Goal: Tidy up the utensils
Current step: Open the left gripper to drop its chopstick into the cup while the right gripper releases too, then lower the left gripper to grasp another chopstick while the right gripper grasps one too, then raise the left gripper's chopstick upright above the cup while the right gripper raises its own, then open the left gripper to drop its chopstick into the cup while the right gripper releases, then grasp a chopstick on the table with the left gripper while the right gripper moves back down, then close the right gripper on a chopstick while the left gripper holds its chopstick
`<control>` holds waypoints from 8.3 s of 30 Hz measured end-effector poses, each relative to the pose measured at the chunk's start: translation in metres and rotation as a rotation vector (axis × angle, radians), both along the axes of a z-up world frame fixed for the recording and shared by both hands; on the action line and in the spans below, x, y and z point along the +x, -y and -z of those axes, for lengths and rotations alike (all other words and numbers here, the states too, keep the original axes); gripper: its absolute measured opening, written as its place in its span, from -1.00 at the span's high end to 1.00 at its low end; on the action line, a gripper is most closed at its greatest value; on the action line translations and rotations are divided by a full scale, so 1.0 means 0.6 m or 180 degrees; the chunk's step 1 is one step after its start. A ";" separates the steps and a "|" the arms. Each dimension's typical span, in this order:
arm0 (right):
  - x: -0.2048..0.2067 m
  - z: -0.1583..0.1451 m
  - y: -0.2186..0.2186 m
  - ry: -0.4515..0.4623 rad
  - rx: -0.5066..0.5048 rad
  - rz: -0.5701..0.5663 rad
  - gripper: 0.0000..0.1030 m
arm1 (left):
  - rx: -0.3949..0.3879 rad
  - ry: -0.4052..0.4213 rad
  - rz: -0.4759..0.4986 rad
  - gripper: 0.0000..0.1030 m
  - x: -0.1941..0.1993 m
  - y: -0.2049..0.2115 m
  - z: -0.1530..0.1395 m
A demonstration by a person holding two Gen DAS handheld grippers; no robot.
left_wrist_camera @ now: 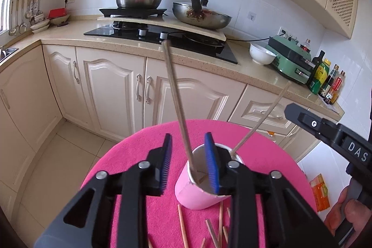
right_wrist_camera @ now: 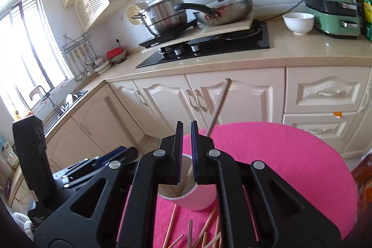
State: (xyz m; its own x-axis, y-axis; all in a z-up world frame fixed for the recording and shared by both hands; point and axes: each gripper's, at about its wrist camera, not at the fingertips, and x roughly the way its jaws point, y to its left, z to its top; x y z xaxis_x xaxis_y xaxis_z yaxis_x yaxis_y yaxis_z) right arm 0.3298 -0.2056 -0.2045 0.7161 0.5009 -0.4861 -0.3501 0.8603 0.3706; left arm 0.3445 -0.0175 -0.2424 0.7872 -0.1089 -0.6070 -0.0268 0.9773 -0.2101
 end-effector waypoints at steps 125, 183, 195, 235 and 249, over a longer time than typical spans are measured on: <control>0.042 -0.038 0.007 0.0271 0.0355 0.0086 0.87 | -0.0336 0.0837 -0.0163 0.89 0.088 -0.012 -0.104; -0.059 0.045 -0.019 -0.0212 -0.0099 0.0166 0.85 | 0.0069 -0.0595 -0.0035 0.31 -0.072 -0.067 0.032; -0.099 0.015 0.006 -0.0083 -0.0109 0.0355 0.13 | 0.0057 -0.1066 0.0312 0.31 -0.106 -0.045 0.074; -0.146 0.207 0.040 -0.1693 -0.0863 0.0146 0.33 | -0.0252 -0.2181 0.0800 0.87 -0.124 -0.002 0.222; -0.114 0.242 -0.009 -0.1849 -0.1278 -0.0173 0.55 | -0.0409 -0.2086 0.0410 0.88 -0.135 -0.106 0.207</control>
State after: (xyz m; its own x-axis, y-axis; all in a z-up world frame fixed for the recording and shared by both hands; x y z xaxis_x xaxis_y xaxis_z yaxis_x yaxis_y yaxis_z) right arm 0.2612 -0.2003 -0.3498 0.2641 0.2305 -0.9365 -0.2382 0.9565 0.1682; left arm 0.2633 0.0463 -0.3667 0.2369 -0.2804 -0.9302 -0.0732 0.9496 -0.3049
